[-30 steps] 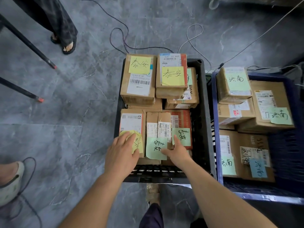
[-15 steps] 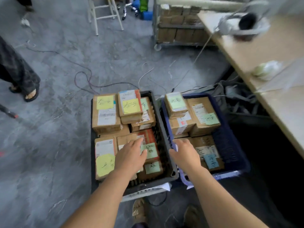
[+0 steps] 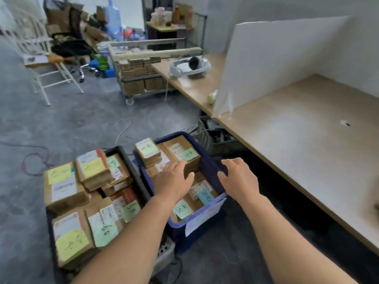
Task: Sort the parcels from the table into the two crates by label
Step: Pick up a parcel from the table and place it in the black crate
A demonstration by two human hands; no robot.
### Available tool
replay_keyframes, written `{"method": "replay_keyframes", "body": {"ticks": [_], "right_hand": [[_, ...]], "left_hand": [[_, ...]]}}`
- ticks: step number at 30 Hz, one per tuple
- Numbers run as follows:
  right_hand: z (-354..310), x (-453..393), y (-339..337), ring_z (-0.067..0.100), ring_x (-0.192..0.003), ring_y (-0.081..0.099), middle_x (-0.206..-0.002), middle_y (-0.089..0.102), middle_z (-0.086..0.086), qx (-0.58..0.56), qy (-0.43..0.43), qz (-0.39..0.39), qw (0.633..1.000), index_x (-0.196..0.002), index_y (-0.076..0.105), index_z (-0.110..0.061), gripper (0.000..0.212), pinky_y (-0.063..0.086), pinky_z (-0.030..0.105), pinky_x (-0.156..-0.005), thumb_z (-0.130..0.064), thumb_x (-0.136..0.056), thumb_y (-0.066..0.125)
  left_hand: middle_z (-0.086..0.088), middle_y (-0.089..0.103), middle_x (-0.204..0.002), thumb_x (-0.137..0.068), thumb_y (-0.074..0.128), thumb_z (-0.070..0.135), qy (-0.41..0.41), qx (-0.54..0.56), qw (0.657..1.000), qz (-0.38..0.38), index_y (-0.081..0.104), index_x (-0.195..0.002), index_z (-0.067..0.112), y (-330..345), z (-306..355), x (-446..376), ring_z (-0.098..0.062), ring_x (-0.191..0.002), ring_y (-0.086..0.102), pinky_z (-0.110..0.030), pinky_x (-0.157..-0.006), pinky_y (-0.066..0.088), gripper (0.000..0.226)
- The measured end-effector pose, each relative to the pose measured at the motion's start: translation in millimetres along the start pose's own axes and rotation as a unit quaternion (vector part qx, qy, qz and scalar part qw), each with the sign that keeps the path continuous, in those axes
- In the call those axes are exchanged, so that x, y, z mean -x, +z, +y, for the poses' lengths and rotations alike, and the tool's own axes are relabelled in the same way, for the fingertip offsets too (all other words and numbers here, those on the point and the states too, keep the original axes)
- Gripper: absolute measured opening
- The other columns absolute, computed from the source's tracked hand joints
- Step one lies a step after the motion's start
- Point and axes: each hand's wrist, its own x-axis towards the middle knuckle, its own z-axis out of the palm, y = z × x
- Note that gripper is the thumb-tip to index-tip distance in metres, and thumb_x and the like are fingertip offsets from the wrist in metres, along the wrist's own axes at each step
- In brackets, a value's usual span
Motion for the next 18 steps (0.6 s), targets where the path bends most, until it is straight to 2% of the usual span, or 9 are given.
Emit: {"method": "replay_keyframes", "body": {"ticks": [8, 14, 18], "right_hand": [[141.4, 68.3, -70.6, 0.021, -0.120, 0.050, -0.137, 0.048, 0.002, -0.007, 0.076, 0.066, 0.995, -0.139, 0.049, -0.021, 0.042, 0.047, 0.033, -0.093, -0.034, -0.099, 0.049], [245.8, 107.5, -114.9, 0.023, -0.126, 0.044, -0.138, 0.048, 0.003, 0.041, 0.129, 0.083, 0.987, -0.139, 0.049, -0.020, 0.042, 0.043, 0.034, -0.096, -0.036, -0.099, 0.045], [303.6, 131.7, -137.2, 0.023, -0.123, 0.047, -0.134, 0.052, 0.004, 0.081, 0.178, 0.093, 0.976, -0.136, 0.050, -0.020, 0.042, 0.044, 0.034, -0.094, -0.038, -0.099, 0.043]], "left_hand": [[0.000, 0.048, -0.141, -0.095, 0.043, 0.048, 0.117, -0.032, 0.992, -0.018, 0.039, -0.142, 0.024, 50.7, 165.7, 24.5, -0.021, -0.129, 0.043, -0.036, -0.103, 0.036, 0.053], [0.000, 0.048, -0.141, -0.095, 0.043, 0.050, 0.187, -0.036, 0.981, -0.024, 0.039, -0.143, 0.023, 92.8, 275.4, 41.5, -0.022, -0.130, 0.042, -0.037, -0.104, 0.037, 0.055], [0.001, 0.049, -0.140, -0.095, 0.043, 0.049, 0.232, -0.029, 0.972, -0.035, 0.041, -0.141, 0.023, 122.8, 338.5, 53.5, -0.019, -0.130, 0.042, -0.034, -0.103, 0.036, 0.053]]}}
